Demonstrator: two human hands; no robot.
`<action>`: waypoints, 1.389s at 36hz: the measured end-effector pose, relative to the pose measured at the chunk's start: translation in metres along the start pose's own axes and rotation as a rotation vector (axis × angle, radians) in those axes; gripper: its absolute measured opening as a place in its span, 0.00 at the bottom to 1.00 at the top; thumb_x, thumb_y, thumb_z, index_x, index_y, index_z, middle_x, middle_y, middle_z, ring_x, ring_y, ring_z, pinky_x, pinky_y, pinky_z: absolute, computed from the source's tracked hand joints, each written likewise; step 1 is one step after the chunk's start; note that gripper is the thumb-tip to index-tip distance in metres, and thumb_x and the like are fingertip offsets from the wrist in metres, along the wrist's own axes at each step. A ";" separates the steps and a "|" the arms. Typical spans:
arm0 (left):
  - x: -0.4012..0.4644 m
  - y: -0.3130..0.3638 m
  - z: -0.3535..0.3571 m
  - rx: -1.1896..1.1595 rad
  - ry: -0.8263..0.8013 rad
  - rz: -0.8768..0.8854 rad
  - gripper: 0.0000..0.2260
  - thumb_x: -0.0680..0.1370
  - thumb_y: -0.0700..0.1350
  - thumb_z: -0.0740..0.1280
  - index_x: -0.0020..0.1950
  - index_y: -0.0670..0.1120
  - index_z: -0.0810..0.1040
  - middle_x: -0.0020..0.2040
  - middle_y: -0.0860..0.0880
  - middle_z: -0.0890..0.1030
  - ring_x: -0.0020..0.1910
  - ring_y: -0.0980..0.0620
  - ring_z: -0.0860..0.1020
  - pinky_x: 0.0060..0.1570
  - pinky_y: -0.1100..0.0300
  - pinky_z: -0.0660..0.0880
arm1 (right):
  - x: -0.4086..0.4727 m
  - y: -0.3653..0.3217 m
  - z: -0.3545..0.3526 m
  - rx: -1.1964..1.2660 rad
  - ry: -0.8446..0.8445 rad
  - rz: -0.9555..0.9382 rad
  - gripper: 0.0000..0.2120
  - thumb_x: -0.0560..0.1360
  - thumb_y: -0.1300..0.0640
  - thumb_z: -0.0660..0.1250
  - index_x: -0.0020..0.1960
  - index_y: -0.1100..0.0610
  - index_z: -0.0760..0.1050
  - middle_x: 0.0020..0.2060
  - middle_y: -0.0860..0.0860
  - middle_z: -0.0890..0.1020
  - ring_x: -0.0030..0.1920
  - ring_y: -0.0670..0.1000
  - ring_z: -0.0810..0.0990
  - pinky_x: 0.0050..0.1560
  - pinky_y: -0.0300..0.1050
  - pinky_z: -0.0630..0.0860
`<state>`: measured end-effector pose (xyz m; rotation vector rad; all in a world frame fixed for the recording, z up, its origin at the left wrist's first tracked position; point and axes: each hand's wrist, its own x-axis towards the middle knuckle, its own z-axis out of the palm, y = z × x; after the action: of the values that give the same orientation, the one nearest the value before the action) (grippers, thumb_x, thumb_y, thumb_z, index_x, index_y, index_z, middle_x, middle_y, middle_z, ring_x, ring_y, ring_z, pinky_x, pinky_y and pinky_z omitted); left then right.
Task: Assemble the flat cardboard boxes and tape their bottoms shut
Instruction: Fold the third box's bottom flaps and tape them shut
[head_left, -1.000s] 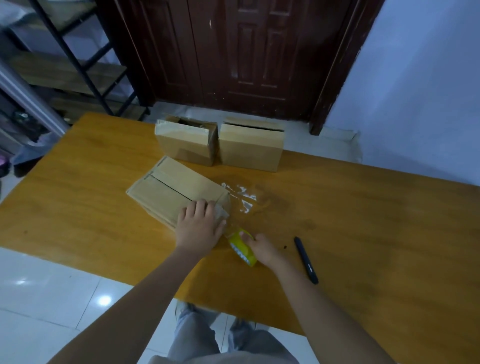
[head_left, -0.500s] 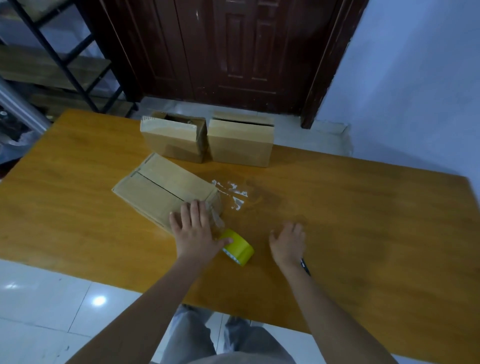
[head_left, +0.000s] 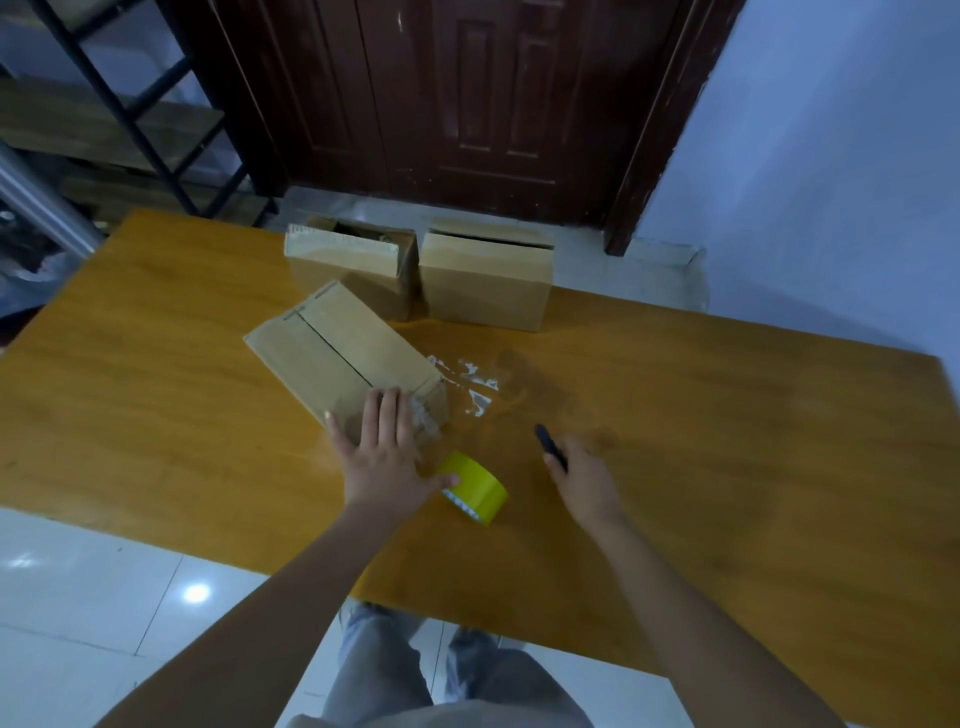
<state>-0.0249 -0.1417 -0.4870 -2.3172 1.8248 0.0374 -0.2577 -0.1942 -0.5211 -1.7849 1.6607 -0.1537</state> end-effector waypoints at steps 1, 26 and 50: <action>-0.002 0.002 0.000 -0.023 -0.001 -0.014 0.55 0.64 0.79 0.51 0.77 0.44 0.39 0.78 0.47 0.45 0.77 0.47 0.41 0.67 0.32 0.35 | 0.000 -0.012 -0.005 0.021 -0.010 -0.083 0.09 0.81 0.52 0.59 0.57 0.55 0.71 0.42 0.50 0.78 0.38 0.53 0.78 0.38 0.50 0.75; -0.004 0.008 -0.002 -0.077 -0.047 -0.055 0.57 0.63 0.79 0.53 0.74 0.44 0.31 0.77 0.46 0.37 0.75 0.45 0.35 0.66 0.35 0.31 | 0.024 -0.112 -0.009 -0.474 -0.046 -0.546 0.12 0.79 0.48 0.59 0.54 0.52 0.77 0.46 0.51 0.78 0.45 0.53 0.79 0.37 0.46 0.76; -0.004 0.007 -0.001 -0.080 -0.048 -0.033 0.57 0.62 0.80 0.50 0.68 0.44 0.23 0.77 0.46 0.34 0.75 0.45 0.33 0.67 0.36 0.31 | 0.024 -0.019 0.009 -0.401 0.007 0.081 0.19 0.80 0.48 0.59 0.66 0.57 0.70 0.65 0.55 0.70 0.65 0.57 0.69 0.61 0.52 0.70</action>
<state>-0.0326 -0.1395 -0.4868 -2.3782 1.7930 0.1627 -0.2328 -0.2133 -0.5255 -1.9988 1.8629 0.2264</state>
